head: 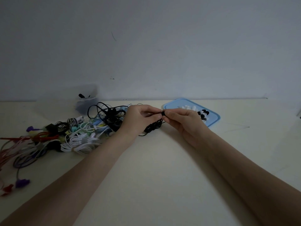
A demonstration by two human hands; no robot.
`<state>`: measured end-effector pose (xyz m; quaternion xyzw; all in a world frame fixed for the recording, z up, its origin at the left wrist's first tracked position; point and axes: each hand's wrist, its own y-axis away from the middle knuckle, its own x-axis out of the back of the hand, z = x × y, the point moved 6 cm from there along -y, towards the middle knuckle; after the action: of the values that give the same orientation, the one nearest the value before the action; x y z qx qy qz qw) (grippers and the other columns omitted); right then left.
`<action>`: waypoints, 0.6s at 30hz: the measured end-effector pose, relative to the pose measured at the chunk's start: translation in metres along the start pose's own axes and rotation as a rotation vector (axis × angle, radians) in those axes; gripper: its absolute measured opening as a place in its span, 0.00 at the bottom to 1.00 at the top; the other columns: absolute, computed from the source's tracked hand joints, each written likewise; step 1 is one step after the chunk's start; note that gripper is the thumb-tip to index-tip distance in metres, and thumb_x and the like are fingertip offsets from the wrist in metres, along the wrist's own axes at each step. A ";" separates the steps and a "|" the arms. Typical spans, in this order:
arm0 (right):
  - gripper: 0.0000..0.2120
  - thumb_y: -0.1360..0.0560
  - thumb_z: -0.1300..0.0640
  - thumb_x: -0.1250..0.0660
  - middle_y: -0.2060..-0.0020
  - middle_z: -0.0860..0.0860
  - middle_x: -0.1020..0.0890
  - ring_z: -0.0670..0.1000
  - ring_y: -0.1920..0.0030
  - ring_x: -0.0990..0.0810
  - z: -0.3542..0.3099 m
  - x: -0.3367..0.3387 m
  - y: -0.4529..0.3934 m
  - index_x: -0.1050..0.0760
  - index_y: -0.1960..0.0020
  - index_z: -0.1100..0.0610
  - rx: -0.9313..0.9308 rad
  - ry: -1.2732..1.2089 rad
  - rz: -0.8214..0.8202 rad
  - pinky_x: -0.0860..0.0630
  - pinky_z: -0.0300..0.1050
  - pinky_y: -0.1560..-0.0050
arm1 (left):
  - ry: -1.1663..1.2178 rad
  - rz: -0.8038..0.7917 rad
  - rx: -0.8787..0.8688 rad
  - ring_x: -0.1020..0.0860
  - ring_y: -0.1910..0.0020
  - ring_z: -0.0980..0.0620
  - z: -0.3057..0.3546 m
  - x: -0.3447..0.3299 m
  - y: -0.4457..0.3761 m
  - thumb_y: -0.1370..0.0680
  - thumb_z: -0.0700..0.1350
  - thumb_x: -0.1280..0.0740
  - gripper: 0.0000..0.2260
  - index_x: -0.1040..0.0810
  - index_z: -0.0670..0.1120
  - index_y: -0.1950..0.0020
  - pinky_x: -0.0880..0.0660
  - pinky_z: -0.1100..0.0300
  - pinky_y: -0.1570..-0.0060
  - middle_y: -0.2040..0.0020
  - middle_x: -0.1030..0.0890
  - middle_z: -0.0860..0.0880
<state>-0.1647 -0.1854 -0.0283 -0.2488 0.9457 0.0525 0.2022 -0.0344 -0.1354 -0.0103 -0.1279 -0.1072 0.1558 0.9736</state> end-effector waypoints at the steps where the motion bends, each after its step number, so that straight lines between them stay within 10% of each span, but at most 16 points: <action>1: 0.05 0.27 0.70 0.36 0.65 0.54 0.16 0.46 0.63 0.17 0.000 0.000 0.000 0.21 0.58 0.66 -0.015 -0.013 -0.005 0.21 0.33 0.56 | 0.005 -0.001 -0.010 0.19 0.60 0.59 0.001 0.000 0.000 0.29 0.32 0.30 0.07 0.19 0.40 0.53 0.24 0.69 0.53 0.57 0.17 0.47; 18: 0.06 0.25 0.70 0.38 0.66 0.55 0.18 0.45 0.67 0.18 0.004 -0.007 0.005 0.23 0.52 0.69 -0.131 -0.195 -0.009 0.22 0.31 0.65 | 0.231 -0.083 0.087 0.19 0.62 0.59 -0.001 -0.002 0.002 0.28 0.32 0.33 0.08 0.18 0.42 0.54 0.24 0.70 0.58 0.63 0.16 0.52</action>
<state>-0.1598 -0.1773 -0.0295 -0.2593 0.9150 0.1372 0.2769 -0.0362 -0.1349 -0.0124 -0.0980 0.0076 0.1043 0.9897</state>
